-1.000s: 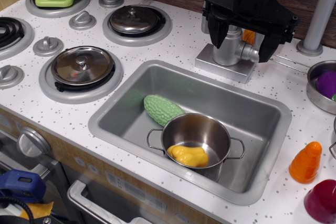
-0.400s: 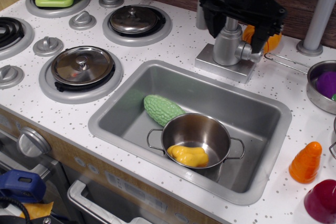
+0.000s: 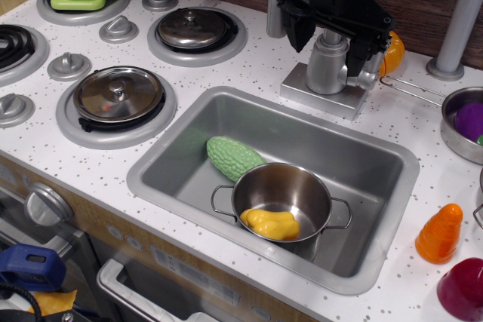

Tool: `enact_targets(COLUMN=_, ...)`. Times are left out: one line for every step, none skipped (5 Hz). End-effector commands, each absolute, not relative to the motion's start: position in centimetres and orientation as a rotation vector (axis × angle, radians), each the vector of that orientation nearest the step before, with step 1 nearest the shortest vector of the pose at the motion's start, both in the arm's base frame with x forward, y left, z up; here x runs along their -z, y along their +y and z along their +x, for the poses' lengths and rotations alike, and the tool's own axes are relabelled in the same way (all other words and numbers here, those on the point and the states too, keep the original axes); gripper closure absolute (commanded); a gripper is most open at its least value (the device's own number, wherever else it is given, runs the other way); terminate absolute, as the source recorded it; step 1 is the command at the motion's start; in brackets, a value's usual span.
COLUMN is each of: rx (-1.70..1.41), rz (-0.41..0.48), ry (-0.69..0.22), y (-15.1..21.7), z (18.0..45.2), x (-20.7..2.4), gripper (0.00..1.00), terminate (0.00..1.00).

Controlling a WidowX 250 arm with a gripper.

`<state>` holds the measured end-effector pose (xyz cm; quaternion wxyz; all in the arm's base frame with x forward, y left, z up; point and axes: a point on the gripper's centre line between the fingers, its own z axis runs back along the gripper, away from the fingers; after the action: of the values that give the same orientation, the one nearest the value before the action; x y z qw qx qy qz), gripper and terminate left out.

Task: Turn faucet front to left

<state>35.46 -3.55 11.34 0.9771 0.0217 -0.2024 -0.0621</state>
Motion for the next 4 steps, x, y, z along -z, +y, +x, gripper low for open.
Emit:
enact_targets(rx=0.156, rz=0.044, ry=-0.437, y=-1.9, z=36.3, x=-12.5, gripper=0.0, terminate=0.0)
enact_targets(rx=0.169, rz=0.039, ry=-0.437, y=-1.3, z=36.5, x=-12.4, gripper=0.0, terminate=0.0)
enact_targets(rx=0.191, rz=0.031, ry=-0.438, y=-0.8, z=36.9, x=-12.3, gripper=0.0, terminate=0.0)
enact_targets(rx=0.216, rz=0.028, ry=-0.439, y=-0.2, z=37.4, x=-12.4, gripper=0.0, terminate=0.0)
